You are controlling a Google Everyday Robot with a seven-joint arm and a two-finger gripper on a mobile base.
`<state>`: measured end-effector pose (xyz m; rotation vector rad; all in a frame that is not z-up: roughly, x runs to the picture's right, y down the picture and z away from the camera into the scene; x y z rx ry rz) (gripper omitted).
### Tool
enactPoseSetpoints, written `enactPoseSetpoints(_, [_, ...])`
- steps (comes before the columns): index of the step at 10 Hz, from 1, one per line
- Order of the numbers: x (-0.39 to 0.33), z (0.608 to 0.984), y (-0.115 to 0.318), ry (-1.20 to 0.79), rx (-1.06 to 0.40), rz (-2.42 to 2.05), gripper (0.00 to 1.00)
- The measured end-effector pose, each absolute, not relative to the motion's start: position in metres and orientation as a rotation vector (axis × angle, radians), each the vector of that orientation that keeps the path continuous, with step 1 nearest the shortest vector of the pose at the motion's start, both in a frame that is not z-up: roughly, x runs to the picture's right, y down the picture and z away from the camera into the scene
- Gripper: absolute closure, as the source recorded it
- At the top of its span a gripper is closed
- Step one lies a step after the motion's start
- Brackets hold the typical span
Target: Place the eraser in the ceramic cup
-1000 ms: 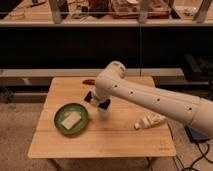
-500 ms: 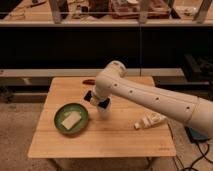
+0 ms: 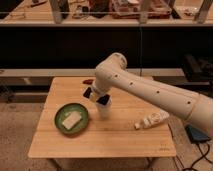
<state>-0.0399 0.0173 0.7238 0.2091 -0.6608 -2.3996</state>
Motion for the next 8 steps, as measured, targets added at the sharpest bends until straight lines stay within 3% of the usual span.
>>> enactPoseSetpoints(3, [-0.028,0.723,0.012,-0.728,0.225,-2.353,1.0])
enactPoseSetpoints(8, [-0.018,0.757,0.027,-0.758,0.212,-2.325,1.0])
